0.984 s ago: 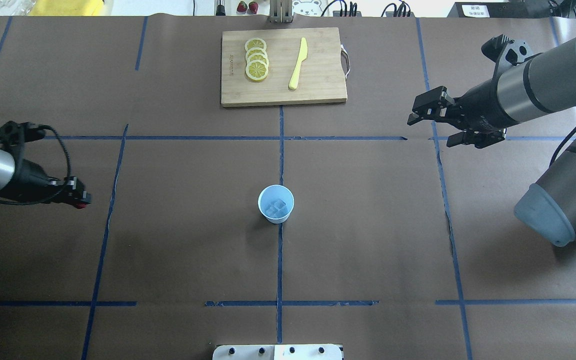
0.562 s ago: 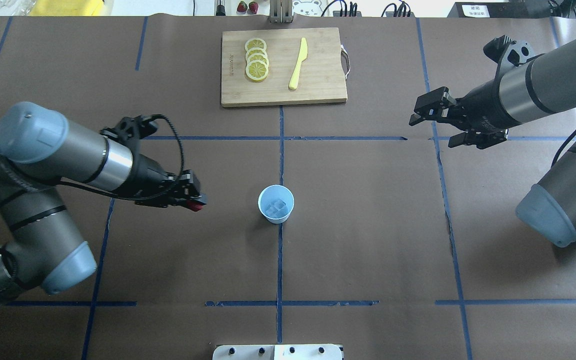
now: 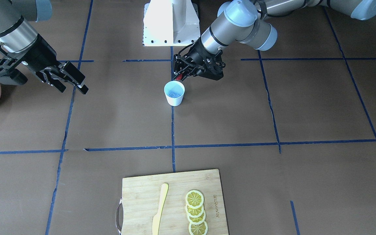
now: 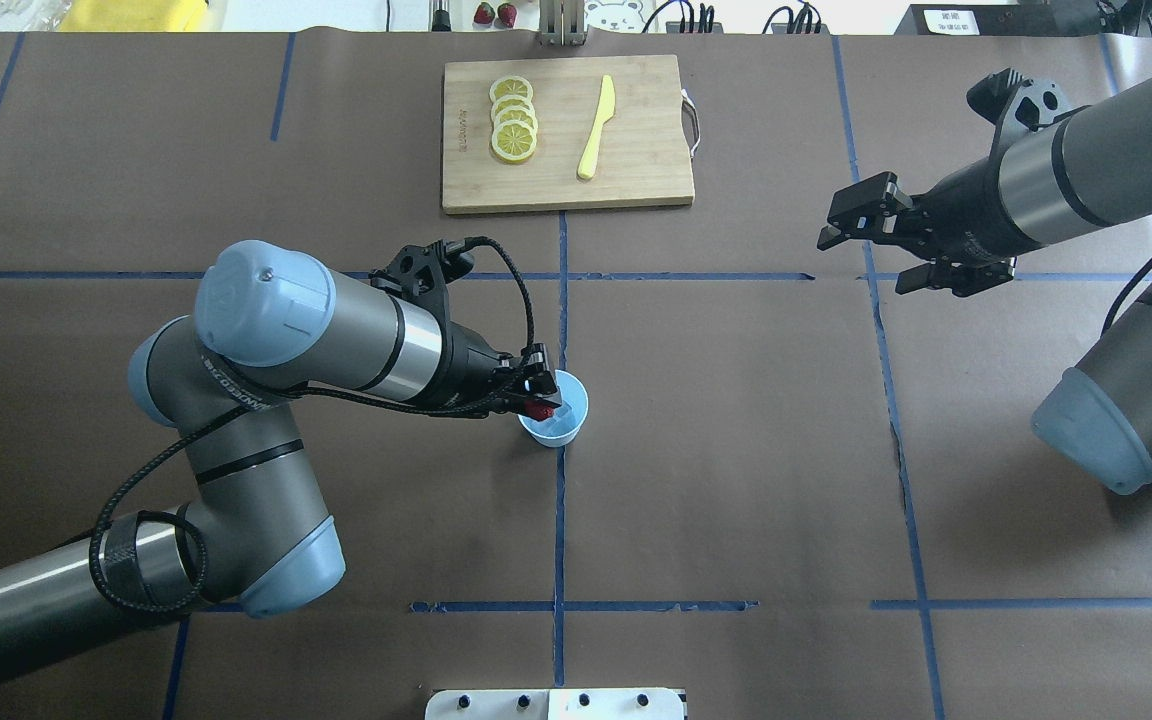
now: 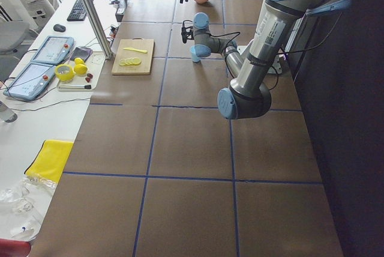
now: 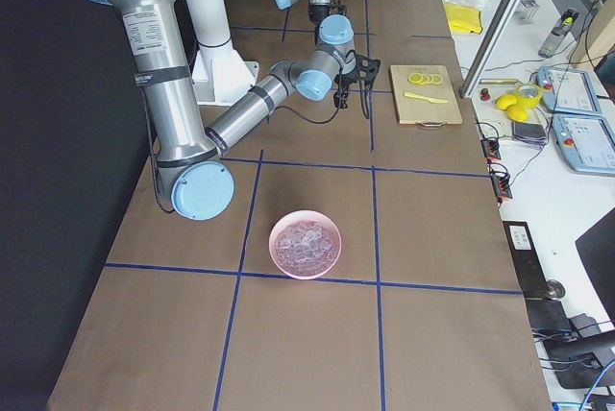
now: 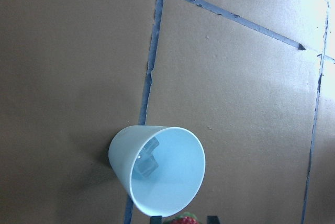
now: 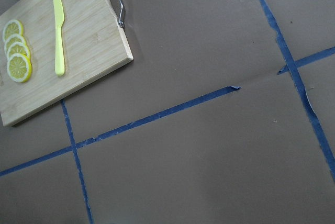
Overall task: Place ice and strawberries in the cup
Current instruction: 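Carry the strawberry with the left gripper over the light-blue cup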
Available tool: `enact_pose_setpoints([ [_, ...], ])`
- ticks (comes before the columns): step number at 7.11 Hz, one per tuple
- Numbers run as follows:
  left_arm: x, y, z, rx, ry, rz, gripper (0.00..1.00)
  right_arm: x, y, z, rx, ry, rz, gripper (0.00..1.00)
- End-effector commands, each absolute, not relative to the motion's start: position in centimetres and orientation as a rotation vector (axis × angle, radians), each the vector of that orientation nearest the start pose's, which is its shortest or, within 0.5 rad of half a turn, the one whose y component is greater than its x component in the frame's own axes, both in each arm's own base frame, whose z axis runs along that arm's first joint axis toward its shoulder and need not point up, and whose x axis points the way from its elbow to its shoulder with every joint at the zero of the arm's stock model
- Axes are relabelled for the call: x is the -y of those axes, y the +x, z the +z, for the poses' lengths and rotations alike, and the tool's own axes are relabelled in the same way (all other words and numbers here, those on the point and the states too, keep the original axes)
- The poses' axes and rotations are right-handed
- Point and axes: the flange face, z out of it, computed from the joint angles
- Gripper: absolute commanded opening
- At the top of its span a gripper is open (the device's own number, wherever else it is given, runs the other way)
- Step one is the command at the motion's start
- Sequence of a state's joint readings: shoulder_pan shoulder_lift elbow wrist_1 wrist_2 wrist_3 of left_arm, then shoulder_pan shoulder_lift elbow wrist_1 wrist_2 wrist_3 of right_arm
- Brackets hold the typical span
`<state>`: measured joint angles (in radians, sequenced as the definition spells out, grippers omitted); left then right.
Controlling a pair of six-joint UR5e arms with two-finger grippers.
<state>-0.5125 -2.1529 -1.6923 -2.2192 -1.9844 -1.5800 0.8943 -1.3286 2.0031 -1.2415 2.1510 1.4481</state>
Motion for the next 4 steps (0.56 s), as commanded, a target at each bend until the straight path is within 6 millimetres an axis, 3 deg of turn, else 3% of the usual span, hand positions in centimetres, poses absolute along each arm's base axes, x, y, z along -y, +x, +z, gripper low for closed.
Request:
enact_pose_setpoints([
  [1,40.38,52.33,17.93,-1.371,0.029,-0.188,0.05,46.23,-27.04,28.74,1.119,0.014,0.397,1.0],
  [3,40.81,52.27,18.14,-1.365,0.055,-0.213,0.09,46.23,-27.04,28.74,1.119,0.014,0.398,1.0],
  [4,41.01,52.28,18.21,-1.361,0.07,-0.226,0.21,46.23,-27.04,28.74,1.119,0.014,0.398,1.0],
])
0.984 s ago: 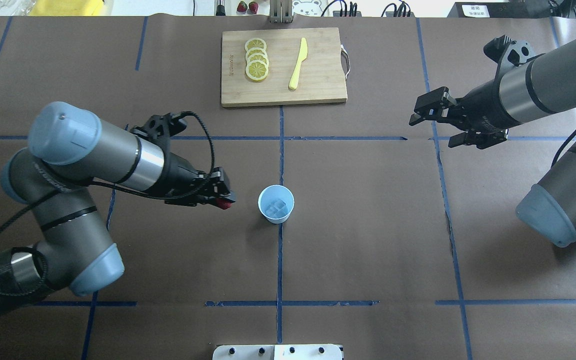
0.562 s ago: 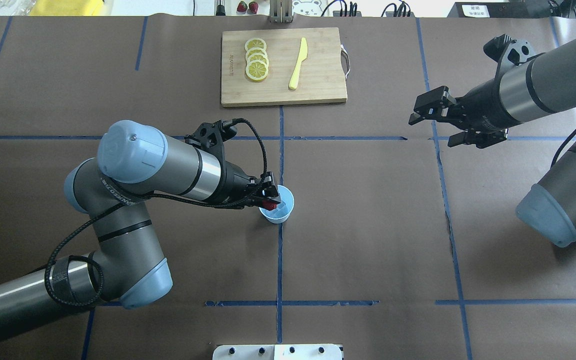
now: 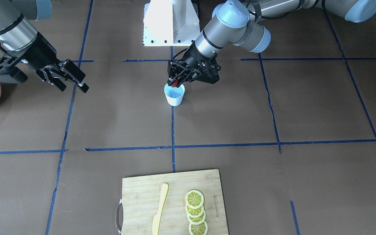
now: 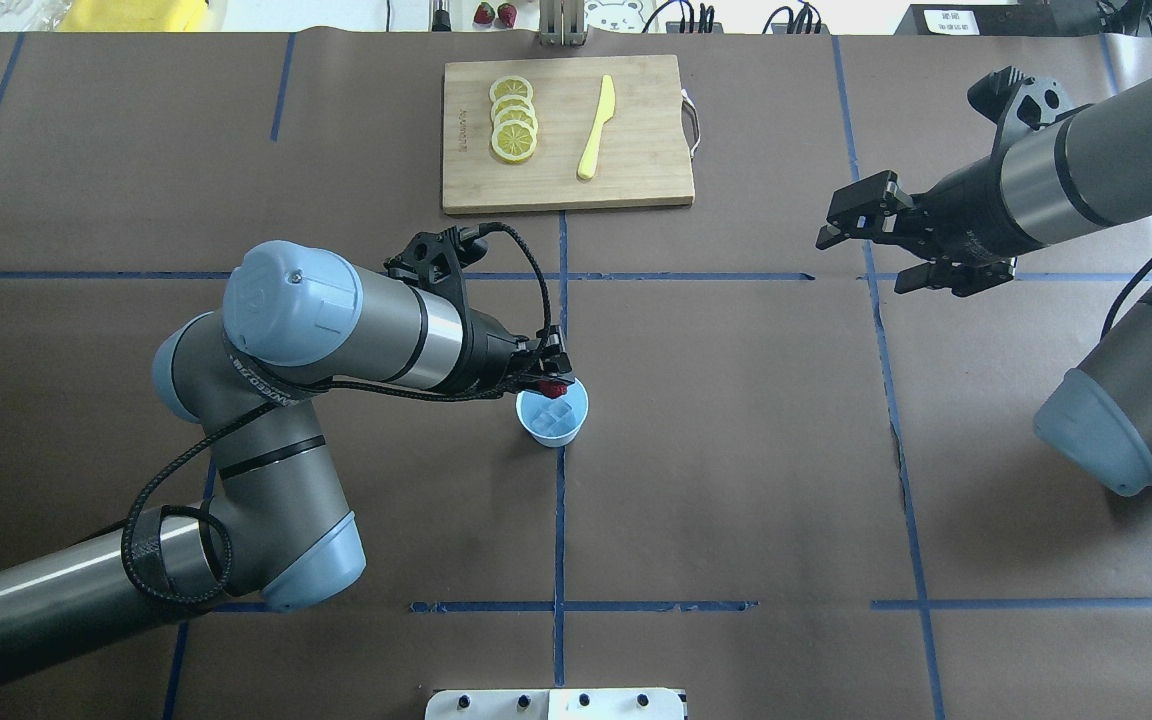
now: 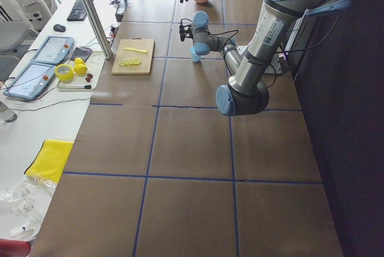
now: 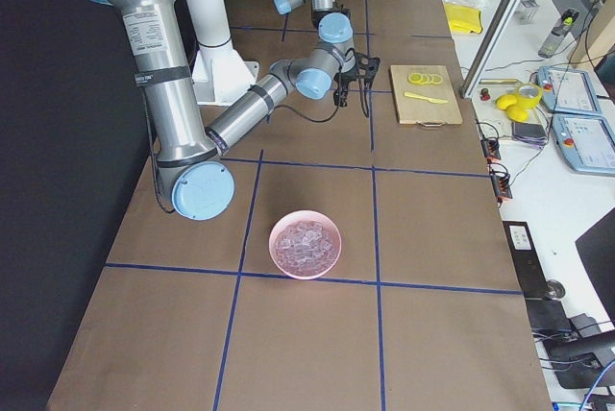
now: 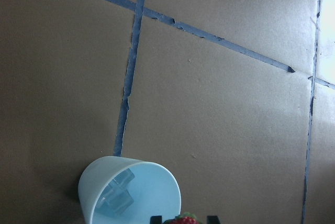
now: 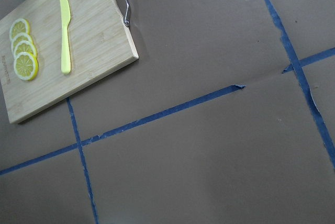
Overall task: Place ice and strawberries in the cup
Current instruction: 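Open the left gripper to drop the strawberry into the cup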
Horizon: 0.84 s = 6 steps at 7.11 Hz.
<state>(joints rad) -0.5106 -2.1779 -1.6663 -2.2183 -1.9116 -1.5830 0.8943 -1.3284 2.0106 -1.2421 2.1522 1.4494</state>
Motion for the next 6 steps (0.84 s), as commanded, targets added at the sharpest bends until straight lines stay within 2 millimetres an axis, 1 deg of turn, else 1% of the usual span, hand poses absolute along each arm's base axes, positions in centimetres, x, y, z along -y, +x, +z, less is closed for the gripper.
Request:
enact_pose_setpoints([
  [1,41.0,52.3,18.3,-1.36,0.071,-0.225,0.57,46.2,-27.0,28.7,1.119,0.014,0.398,1.0],
  [2,41.0,52.3,18.4,-1.358,0.072,-0.226,0.64,46.3,-27.0,28.7,1.119,0.014,0.399,1.0],
  [3,41.1,52.2,18.7,-1.355,0.078,-0.231,0.77,46.2,-27.0,28.7,1.119,0.014,0.398,1.0],
  [5,41.1,52.0,18.5,-1.36,0.084,-0.235,0.79,46.4,-26.8,28.8,1.117,0.016,0.403,1.0],
  [6,42.3,50.7,18.8,-1.356,0.105,-0.253,0.79,47.0,-25.8,29.0,1.114,0.022,0.421,1.0],
])
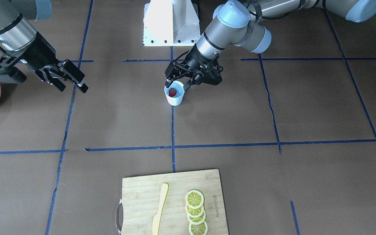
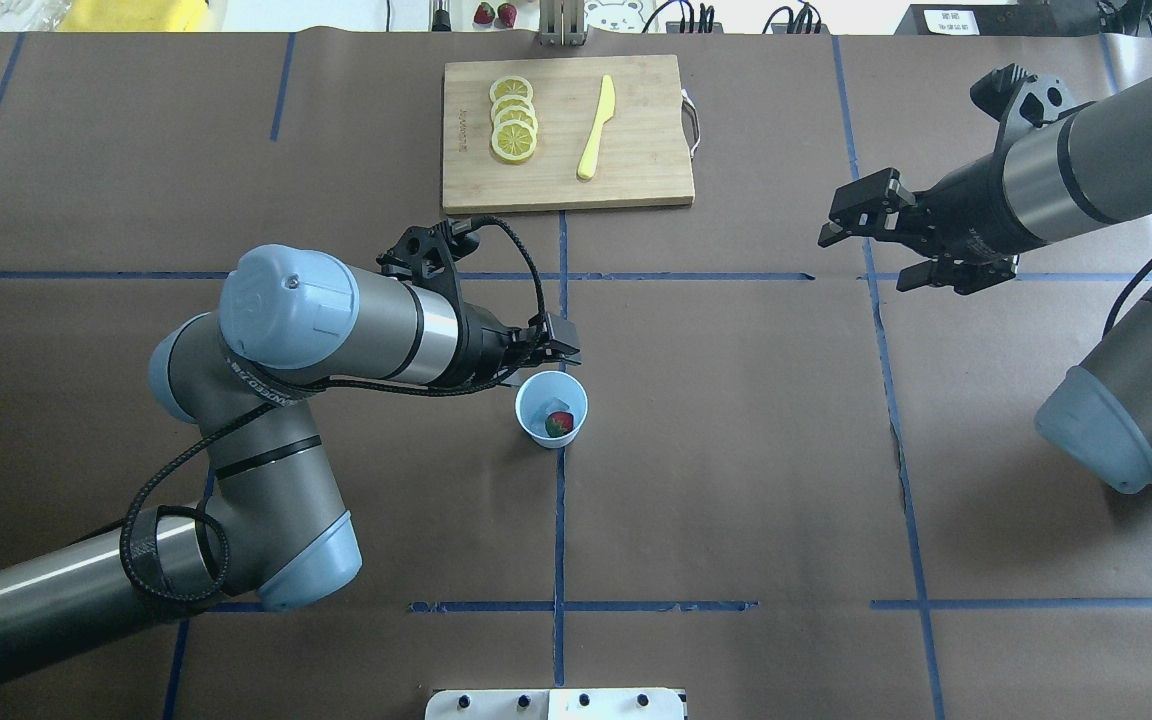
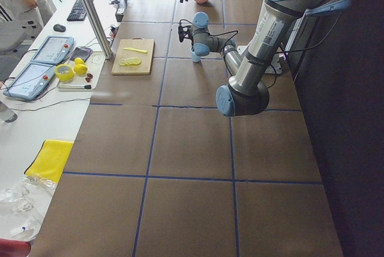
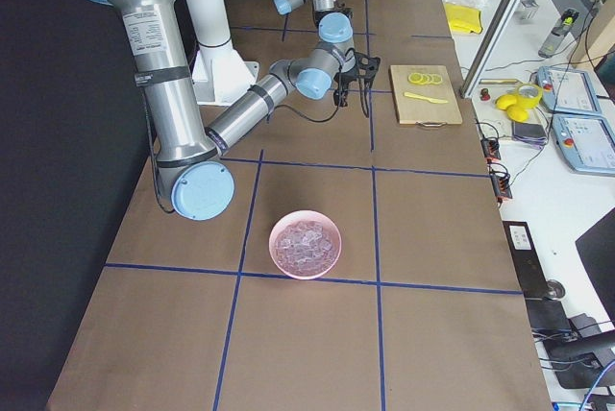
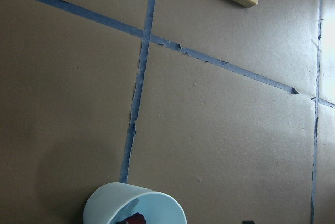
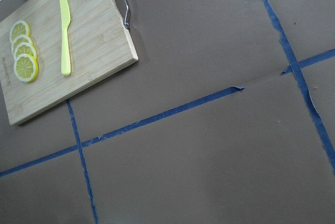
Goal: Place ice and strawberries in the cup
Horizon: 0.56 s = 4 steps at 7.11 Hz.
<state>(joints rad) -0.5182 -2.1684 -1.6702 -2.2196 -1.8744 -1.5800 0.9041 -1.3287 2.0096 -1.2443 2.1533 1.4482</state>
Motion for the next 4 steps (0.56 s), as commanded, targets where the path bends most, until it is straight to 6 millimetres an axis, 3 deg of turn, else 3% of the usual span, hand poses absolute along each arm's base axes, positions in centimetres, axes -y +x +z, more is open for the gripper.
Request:
enact_pose_setpoints([
  [1,44.5,47.5,21.2,-1.33,0.128,-0.293,0.81,48.0,-23.5,29.9,1.114,0.004,0.423,1.0],
  [2,45.6,43.8,22.6,-1.326,0.117,-0.309,0.81,49.0,-20.3,31.6,1.119,-0.011,0.381,1.0],
  [3,48.9,37.7,24.7,-1.319,0.072,-0.324,0.81,49.5,-15.5,34.9,1.107,0.008,0.353,1.0],
  [4,50.9,32.9,25.7,-1.317,0.115,-0.221,0.81,50.3,-11.7,37.3,1.084,0.025,0.327,1.0],
])
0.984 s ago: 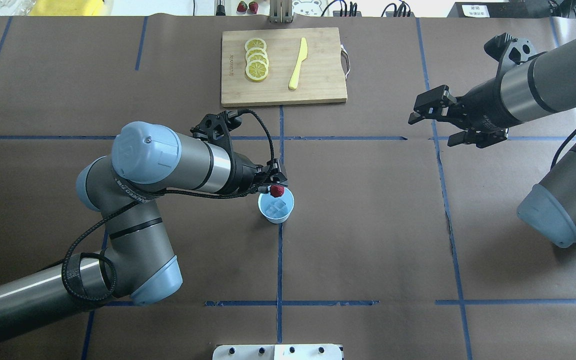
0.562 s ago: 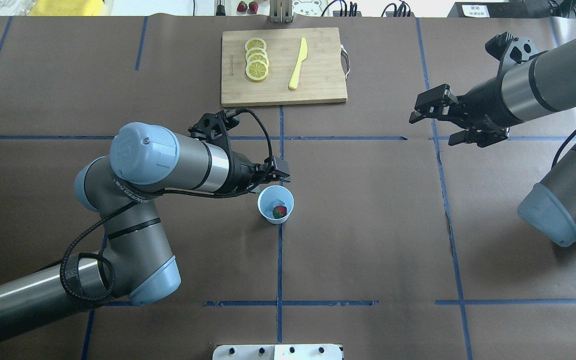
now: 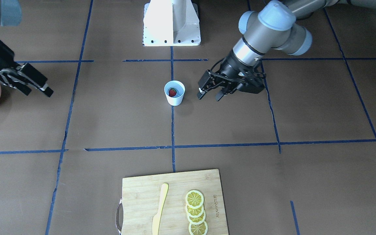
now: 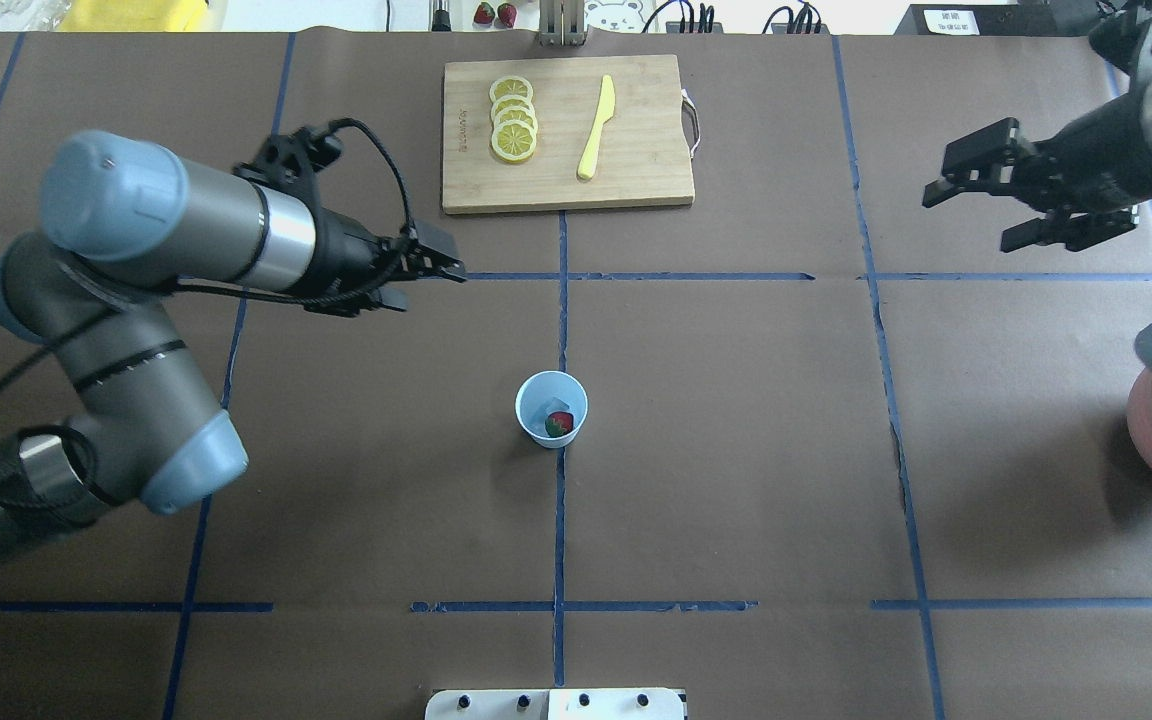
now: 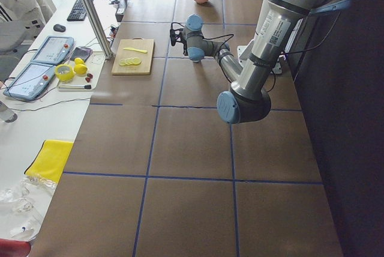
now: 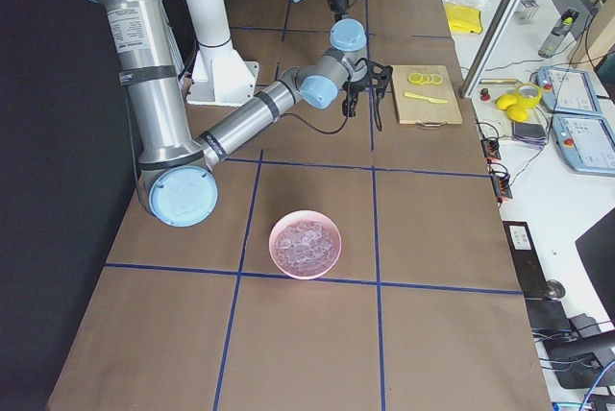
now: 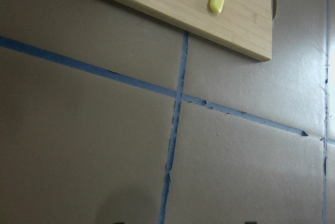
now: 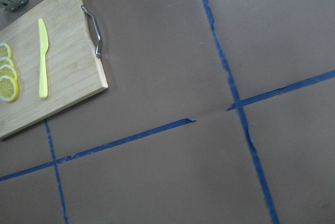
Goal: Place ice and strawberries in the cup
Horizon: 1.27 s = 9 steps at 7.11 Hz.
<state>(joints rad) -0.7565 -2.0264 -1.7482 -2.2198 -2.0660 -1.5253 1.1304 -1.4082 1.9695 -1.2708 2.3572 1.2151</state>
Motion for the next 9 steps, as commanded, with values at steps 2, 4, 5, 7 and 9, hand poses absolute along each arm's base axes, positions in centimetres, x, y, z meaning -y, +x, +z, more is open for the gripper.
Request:
enact_pose_setpoints([
  [2,52.9,21.4,33.1,-1.261,0.193,-0.084,0.79,51.4,-6.1,40.0,0.98,0.069,0.23,1.0],
  [4,52.7,10.9,40.8,-1.189,0.314,0.044,0.78,52.0,-1.0,43.2,0.879,0.102,0.081,1.0],
  [5,53.0,6.5,43.7,-1.117,0.361,0.07,0.77,52.4,1.3,45.6,0.841,0.129,0.03,1.0],
  [7,53.8,-4.3,48.0,-0.944,0.398,0.165,0.77,52.8,6.0,50.9,0.813,0.153,-0.046,1.0],
  [9,52.7,-12.3,51.2,-0.708,0.334,0.13,0.78,52.2,8.7,57.4,0.762,0.133,-0.149,1.0],
])
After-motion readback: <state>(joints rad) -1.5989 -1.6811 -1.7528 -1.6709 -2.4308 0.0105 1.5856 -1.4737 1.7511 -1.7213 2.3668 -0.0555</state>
